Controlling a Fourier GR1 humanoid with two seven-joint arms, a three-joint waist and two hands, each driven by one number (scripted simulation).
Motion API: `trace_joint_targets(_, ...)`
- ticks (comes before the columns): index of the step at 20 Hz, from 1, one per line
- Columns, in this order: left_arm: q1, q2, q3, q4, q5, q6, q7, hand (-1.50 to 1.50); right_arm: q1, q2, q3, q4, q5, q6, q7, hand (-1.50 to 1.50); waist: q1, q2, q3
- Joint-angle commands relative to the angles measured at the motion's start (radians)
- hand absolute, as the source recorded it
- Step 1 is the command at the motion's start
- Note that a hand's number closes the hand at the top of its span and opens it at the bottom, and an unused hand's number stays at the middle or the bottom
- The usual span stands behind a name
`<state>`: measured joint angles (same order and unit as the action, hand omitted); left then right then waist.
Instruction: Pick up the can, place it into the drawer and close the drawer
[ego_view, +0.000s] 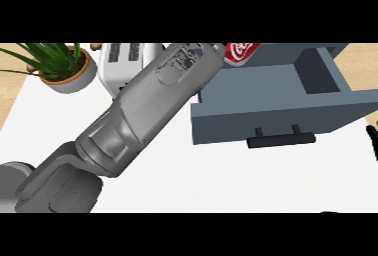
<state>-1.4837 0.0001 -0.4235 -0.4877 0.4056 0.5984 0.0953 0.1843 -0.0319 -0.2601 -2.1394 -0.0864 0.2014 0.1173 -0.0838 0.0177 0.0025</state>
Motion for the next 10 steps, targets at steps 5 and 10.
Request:
trace_joint_targets(5, 0.0, 0.0, -0.072, 0.088, 0.051, 0.033, -0.086, 1.5, -0.012, 0.003, 0.017, -0.033, 0.006, -0.008, 0.025, -1.5, -0.03, 0.009, 0.0)
trace_joint_targets(10, 0.055, 0.0, -0.118, 0.102, 0.077, 0.038, -0.132, 1.5, -0.042, -0.003, 0.008, 0.018, 0.0, -0.002, -0.007, -1.5, -0.029, 0.012, 0.001)
